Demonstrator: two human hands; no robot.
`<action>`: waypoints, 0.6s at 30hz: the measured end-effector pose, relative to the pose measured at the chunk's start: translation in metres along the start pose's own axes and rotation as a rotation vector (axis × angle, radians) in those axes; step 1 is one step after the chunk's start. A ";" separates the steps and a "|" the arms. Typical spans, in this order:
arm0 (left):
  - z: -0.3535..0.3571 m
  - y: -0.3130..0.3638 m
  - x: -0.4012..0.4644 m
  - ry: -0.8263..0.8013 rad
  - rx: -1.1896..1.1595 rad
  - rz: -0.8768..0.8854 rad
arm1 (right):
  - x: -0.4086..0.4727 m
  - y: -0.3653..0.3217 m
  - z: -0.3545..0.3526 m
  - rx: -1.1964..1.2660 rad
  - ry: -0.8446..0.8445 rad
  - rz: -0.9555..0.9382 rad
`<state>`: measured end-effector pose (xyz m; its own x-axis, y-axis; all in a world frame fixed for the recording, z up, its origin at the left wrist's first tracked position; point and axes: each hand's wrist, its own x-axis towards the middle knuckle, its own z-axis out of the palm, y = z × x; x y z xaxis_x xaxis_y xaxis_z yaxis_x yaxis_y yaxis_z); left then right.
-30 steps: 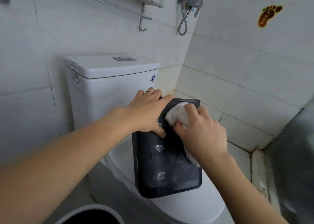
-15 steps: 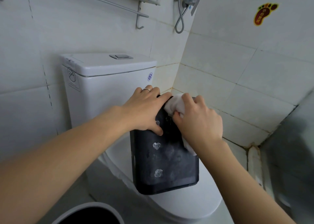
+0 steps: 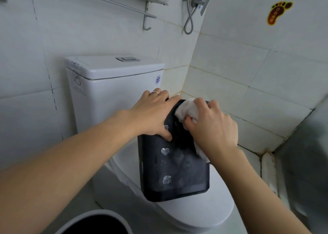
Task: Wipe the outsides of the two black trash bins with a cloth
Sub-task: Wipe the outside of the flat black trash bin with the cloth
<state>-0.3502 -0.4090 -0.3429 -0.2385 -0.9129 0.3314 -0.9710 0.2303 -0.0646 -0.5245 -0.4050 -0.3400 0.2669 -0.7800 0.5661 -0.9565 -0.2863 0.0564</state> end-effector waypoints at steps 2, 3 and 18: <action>0.000 -0.001 0.000 -0.008 0.000 -0.005 | -0.003 0.000 0.003 -0.023 -0.004 0.010; 0.001 -0.001 0.000 -0.010 0.003 -0.008 | -0.008 0.000 0.006 -0.035 -0.007 0.009; 0.000 0.000 0.002 -0.010 0.006 -0.011 | -0.014 -0.011 0.007 -0.101 -0.051 -0.059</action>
<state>-0.3507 -0.4110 -0.3425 -0.2285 -0.9186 0.3226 -0.9735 0.2187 -0.0667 -0.5170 -0.3954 -0.3543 0.3266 -0.7914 0.5168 -0.9451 -0.2776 0.1722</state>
